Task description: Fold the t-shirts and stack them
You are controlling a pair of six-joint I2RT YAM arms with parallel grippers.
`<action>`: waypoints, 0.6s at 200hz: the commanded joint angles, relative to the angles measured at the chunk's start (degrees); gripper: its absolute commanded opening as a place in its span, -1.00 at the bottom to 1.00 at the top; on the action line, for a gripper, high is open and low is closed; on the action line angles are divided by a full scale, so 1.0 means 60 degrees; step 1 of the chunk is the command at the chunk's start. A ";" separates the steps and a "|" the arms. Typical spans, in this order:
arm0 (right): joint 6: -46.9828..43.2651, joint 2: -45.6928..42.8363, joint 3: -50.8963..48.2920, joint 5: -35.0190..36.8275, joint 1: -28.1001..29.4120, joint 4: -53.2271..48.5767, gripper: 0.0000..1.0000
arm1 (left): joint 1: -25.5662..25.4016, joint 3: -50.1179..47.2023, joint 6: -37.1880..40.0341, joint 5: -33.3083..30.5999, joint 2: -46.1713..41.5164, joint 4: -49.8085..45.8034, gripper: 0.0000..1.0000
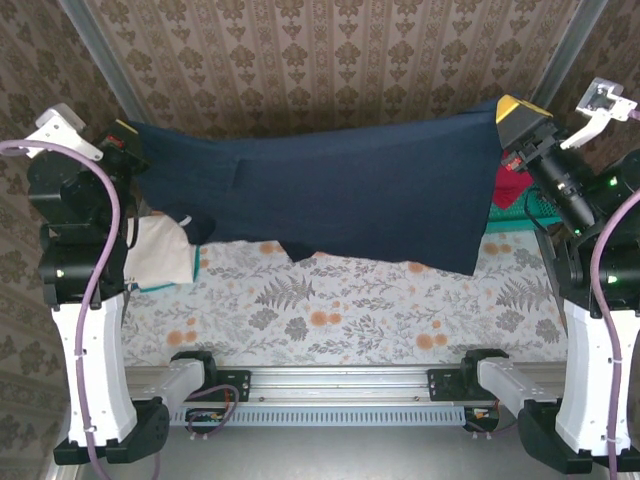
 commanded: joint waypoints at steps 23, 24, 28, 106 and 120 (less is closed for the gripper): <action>-0.0628 0.1606 -0.0105 0.0683 -0.0004 -0.0046 -1.00 | 0.0096 0.0235 0.0552 0.0366 0.1705 0.0670 -1.00; -0.0640 0.1642 -0.0122 0.0684 -0.0004 -0.0030 -1.00 | 0.0108 0.0238 0.0551 0.0374 0.1757 0.0699 -1.00; -0.0654 0.1807 -0.0188 0.0672 0.0000 0.0075 -1.00 | 0.0094 0.0236 0.0550 0.0412 0.1927 0.0827 -1.00; -0.0559 0.5378 0.1406 0.0378 -0.0011 0.1767 -1.00 | 0.0134 0.3464 0.0520 0.1129 0.5959 0.1362 -1.00; -0.0375 0.5882 0.2448 0.0232 -0.0018 0.1708 -1.00 | 0.0261 0.5117 0.0515 0.1440 0.6605 0.0736 -1.00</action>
